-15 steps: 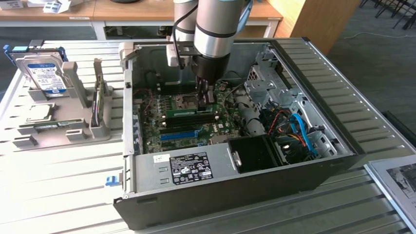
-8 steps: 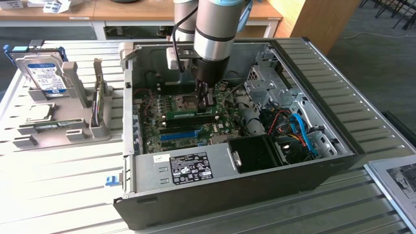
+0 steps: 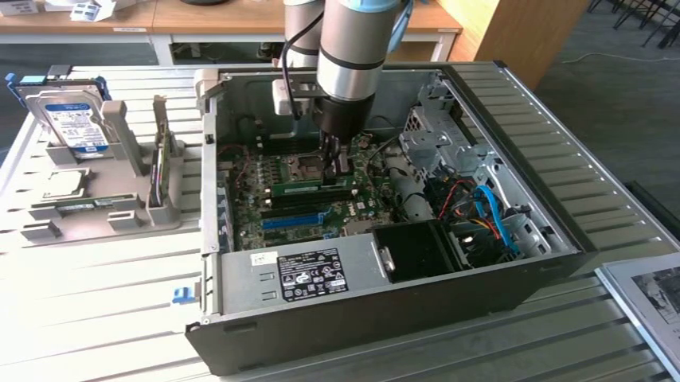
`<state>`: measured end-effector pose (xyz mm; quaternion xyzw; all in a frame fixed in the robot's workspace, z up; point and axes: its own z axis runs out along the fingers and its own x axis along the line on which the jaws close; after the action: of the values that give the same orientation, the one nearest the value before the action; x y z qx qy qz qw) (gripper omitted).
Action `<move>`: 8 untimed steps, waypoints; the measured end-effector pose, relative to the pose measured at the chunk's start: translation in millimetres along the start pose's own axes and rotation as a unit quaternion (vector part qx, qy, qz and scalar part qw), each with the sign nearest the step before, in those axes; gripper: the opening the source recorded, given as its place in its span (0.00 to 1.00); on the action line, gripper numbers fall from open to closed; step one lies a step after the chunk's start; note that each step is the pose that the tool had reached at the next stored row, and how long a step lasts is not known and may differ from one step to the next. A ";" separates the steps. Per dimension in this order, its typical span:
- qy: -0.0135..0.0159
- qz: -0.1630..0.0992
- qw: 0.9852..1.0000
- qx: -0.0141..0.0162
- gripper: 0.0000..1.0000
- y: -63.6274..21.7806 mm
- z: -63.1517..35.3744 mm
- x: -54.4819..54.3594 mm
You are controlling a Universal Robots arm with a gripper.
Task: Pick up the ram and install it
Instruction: 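Insert the ram into the slot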
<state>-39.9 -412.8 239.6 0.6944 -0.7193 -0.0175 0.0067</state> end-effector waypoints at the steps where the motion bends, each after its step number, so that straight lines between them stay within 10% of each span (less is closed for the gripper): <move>1: 0.000 0.000 1.000 0.000 0.12 0.0 0.0 0.0; 8: 0.000 0.000 1.000 0.000 0.12 -0.2 5.3 0.0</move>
<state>-39.9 -412.8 234.3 0.6944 -0.7193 -0.0176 0.0066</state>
